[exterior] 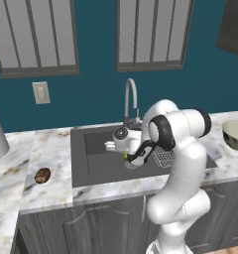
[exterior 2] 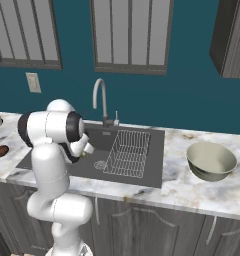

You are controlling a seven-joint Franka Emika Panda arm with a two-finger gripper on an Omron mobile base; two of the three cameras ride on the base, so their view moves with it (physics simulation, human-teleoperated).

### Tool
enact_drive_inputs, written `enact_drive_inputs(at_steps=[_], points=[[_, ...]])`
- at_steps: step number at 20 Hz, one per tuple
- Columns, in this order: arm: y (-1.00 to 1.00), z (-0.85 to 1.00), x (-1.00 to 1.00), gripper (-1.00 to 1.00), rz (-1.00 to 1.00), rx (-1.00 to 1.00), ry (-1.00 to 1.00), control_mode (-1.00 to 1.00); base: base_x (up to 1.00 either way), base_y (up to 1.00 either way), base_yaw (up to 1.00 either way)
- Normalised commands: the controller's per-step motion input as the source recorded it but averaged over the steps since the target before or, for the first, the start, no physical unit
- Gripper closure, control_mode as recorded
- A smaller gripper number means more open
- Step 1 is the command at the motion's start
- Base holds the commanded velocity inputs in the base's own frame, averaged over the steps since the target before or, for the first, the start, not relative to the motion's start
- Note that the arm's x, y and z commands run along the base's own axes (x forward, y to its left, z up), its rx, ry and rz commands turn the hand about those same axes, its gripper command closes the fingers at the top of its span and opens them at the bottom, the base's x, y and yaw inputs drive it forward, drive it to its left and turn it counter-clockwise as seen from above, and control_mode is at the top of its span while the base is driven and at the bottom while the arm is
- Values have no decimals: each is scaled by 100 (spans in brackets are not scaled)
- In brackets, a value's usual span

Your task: Remove the broccoli and potato from the sink. Then move the bowl and cup from the counter to the sink for washing.

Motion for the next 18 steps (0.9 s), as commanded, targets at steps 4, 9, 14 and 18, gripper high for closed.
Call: enact_drive_inputs(at_steps=[4, 9, 14, 18], points=[[12, 48, 0, 100, 0, -6, 8, -100, 0, 0, 0], [11, 47, -2, 100, 0, -9, 7, -100, 0, 0, 0], [13, 45, -5, 100, 0, -11, 5, -100, 0, 0, 0], [18, 43, -8, 100, 0, -7, 9, -100, 0, 0, 0]])
